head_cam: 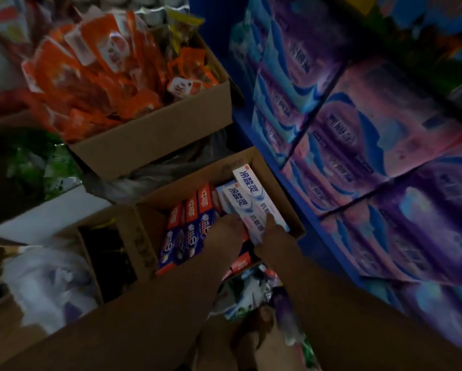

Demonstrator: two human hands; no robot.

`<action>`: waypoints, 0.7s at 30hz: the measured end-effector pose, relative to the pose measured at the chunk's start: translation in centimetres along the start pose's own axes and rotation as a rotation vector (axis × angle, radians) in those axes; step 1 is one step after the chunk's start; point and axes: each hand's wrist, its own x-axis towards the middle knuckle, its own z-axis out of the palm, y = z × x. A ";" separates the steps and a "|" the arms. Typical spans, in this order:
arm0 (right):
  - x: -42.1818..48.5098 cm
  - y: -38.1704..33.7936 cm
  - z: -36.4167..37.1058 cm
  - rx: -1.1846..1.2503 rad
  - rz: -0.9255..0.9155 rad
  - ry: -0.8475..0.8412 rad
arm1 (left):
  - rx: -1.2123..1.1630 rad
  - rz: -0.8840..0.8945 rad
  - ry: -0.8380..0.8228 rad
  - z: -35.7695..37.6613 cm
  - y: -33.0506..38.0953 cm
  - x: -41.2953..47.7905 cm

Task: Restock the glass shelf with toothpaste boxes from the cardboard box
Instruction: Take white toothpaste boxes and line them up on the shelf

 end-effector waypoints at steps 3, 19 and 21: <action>-0.3 -0.6 -1.6 0.143 0.015 0.105 | 0.128 -0.057 0.009 0.5 0.4 0.6; -3.6 -2.1 -5.5 0.476 -0.182 -0.023 | -0.935 -0.350 -0.098 -3.6 2.0 1.5; -1.7 -1.8 -4.7 0.370 -0.099 0.097 | -0.956 -0.348 -0.116 -4.4 0.8 2.0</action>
